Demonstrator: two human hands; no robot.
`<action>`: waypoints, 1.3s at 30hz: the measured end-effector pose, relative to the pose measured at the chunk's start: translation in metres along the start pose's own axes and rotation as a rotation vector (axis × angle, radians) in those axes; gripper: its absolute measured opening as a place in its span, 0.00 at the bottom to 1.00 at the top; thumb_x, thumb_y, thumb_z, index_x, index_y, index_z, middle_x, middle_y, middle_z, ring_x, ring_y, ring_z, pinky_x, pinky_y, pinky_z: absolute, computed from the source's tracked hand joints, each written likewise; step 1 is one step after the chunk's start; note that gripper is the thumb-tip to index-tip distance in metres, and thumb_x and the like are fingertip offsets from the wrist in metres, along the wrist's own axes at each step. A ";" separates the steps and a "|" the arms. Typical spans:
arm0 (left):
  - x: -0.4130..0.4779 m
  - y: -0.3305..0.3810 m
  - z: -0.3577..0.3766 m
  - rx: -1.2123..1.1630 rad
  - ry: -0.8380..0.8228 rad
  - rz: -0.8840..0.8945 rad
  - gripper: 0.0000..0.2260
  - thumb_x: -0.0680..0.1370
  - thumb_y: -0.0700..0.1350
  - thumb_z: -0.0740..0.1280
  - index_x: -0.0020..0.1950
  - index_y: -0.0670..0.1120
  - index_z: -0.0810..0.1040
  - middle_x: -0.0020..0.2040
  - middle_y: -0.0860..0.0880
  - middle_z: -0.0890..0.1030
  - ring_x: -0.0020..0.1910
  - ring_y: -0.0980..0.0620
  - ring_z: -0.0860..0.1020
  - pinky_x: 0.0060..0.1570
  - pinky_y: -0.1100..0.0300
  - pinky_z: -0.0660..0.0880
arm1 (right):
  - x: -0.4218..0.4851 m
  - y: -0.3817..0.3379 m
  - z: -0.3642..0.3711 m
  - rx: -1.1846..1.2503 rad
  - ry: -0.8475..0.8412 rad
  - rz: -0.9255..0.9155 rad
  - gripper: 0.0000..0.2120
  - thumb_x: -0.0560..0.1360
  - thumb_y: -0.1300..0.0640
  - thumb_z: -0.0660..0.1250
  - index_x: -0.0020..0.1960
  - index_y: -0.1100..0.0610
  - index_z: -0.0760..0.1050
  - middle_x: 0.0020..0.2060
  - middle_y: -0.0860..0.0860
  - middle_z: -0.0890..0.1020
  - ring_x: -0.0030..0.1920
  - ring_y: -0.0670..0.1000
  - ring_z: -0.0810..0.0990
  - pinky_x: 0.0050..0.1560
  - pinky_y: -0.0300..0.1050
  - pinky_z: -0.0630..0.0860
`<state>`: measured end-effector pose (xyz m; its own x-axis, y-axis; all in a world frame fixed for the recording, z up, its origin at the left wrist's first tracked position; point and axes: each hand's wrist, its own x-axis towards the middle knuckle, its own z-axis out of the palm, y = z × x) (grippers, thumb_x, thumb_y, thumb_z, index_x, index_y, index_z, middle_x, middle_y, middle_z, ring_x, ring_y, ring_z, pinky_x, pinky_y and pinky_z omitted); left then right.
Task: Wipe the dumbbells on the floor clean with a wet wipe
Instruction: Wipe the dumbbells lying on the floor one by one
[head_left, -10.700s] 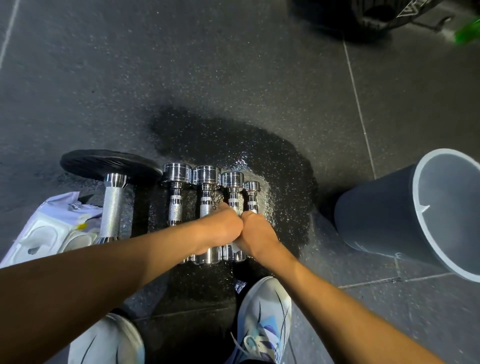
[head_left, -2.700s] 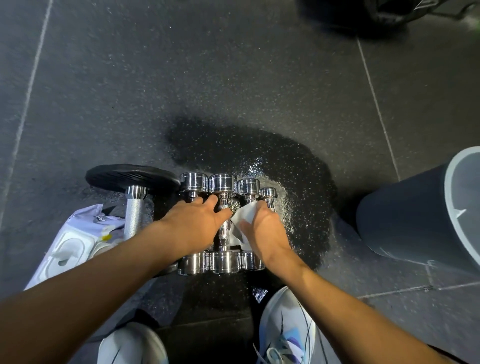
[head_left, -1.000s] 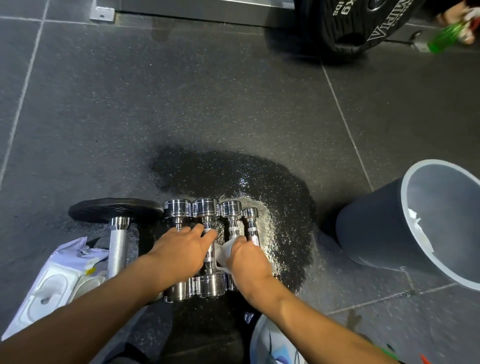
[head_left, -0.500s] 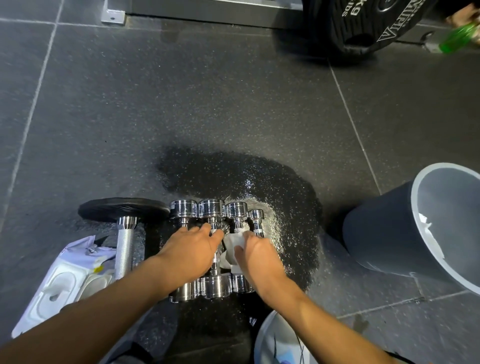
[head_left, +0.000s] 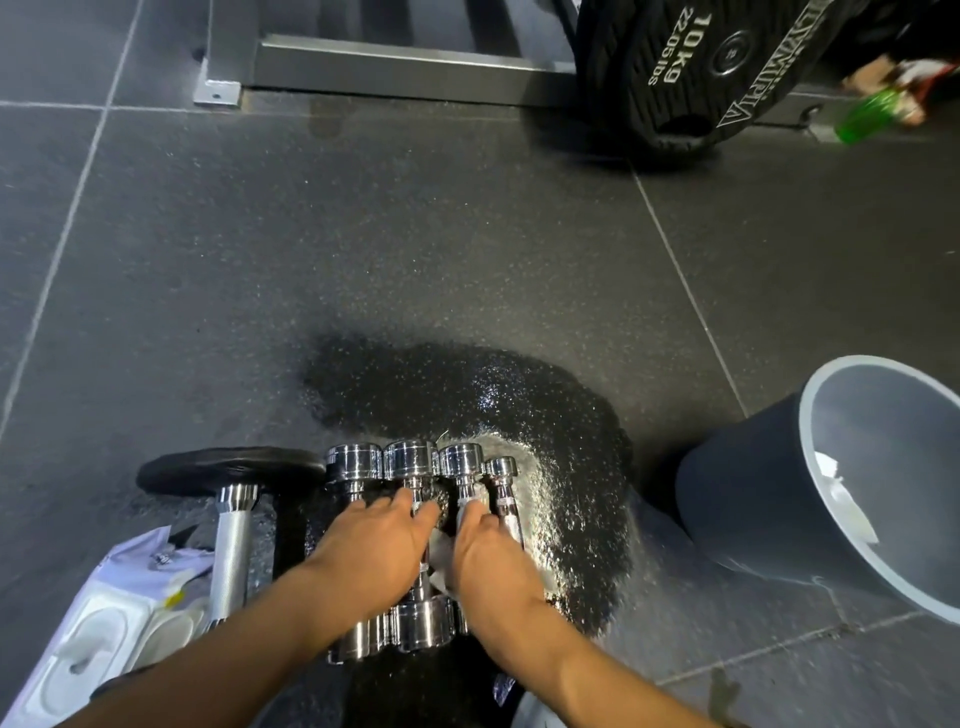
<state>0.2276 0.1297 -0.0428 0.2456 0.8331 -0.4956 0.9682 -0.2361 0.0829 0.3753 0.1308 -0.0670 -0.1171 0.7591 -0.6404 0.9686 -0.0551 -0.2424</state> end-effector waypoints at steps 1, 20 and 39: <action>0.001 0.000 -0.001 0.004 -0.002 -0.001 0.22 0.82 0.42 0.60 0.76 0.48 0.61 0.71 0.41 0.70 0.66 0.43 0.74 0.67 0.49 0.70 | 0.003 -0.001 0.000 0.014 0.038 -0.003 0.26 0.75 0.74 0.63 0.71 0.67 0.62 0.55 0.65 0.72 0.45 0.57 0.77 0.46 0.45 0.80; 0.000 0.004 -0.003 -0.011 -0.004 0.031 0.20 0.84 0.49 0.60 0.75 0.47 0.63 0.71 0.41 0.70 0.63 0.44 0.76 0.64 0.49 0.73 | 0.022 0.010 -0.016 0.342 0.396 -0.108 0.10 0.85 0.54 0.57 0.56 0.57 0.74 0.41 0.52 0.79 0.41 0.52 0.76 0.44 0.45 0.73; -0.001 -0.004 -0.003 -0.033 0.029 0.056 0.17 0.84 0.47 0.58 0.73 0.47 0.64 0.67 0.42 0.72 0.62 0.44 0.76 0.61 0.50 0.73 | 0.044 0.008 -0.030 -0.093 0.614 -0.388 0.15 0.70 0.64 0.77 0.55 0.55 0.83 0.50 0.50 0.77 0.50 0.53 0.73 0.45 0.45 0.72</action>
<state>0.2242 0.1316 -0.0401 0.3003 0.8331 -0.4645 0.9538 -0.2667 0.1383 0.3841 0.1835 -0.0749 -0.3379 0.9411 0.0092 0.9004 0.3261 -0.2880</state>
